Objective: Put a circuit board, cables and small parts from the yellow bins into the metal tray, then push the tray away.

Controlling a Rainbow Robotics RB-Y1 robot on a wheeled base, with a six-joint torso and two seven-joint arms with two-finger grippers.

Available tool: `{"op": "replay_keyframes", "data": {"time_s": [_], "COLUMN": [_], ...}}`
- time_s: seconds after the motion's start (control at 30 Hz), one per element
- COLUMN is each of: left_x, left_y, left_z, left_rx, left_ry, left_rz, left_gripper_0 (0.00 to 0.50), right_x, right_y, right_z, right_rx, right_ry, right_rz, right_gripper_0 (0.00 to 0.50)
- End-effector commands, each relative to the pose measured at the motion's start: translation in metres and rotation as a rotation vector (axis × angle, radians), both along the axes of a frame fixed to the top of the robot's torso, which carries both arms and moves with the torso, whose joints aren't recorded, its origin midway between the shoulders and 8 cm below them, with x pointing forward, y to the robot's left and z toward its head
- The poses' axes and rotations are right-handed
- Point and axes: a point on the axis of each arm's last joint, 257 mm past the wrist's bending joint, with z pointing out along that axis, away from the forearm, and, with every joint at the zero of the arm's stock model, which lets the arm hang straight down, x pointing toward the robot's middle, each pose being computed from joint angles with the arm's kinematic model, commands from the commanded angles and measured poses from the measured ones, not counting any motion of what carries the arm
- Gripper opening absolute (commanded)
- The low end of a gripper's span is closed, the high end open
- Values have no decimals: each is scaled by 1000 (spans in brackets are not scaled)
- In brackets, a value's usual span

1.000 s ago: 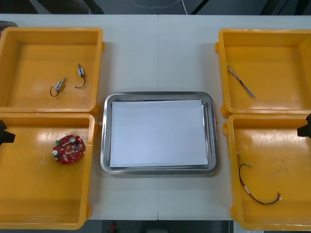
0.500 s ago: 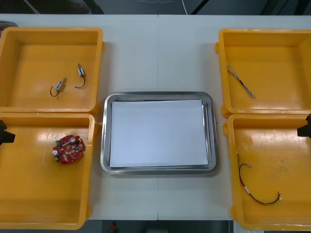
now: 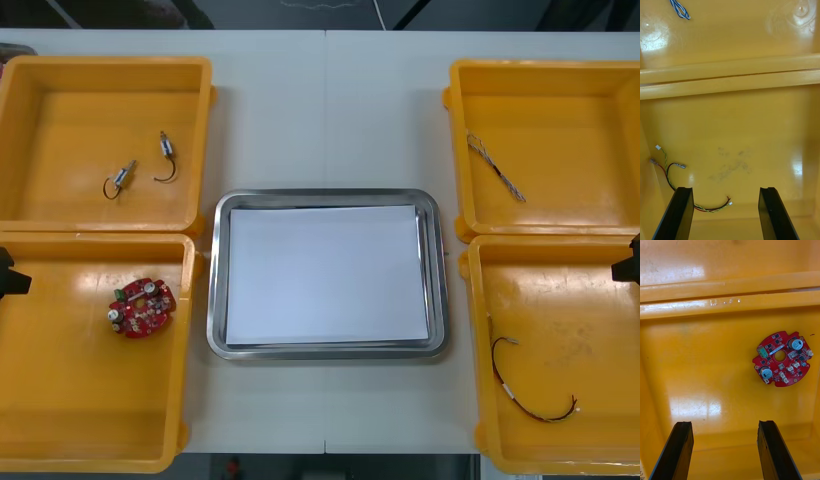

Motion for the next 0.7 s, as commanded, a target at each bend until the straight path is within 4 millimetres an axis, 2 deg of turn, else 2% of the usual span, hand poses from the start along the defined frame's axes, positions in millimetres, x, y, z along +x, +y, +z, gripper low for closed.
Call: {"op": "replay_keyframes", "data": {"time_s": [0.03,0.7], "left_x": [-7,-7], "left_y": [11,11], "left_z": [4,4], "left_rx": [15,15], "left_ry": [9,9], "left_rz": [87,87], "left_gripper_0": [500,500], "right_x": [5,5], "right_y": [0,0], "right_z": [11,11], "right_rx": [0,0], "right_ry": [-18,-18], "right_rz": [-28,-28], "right_gripper_0": [500,500]}}
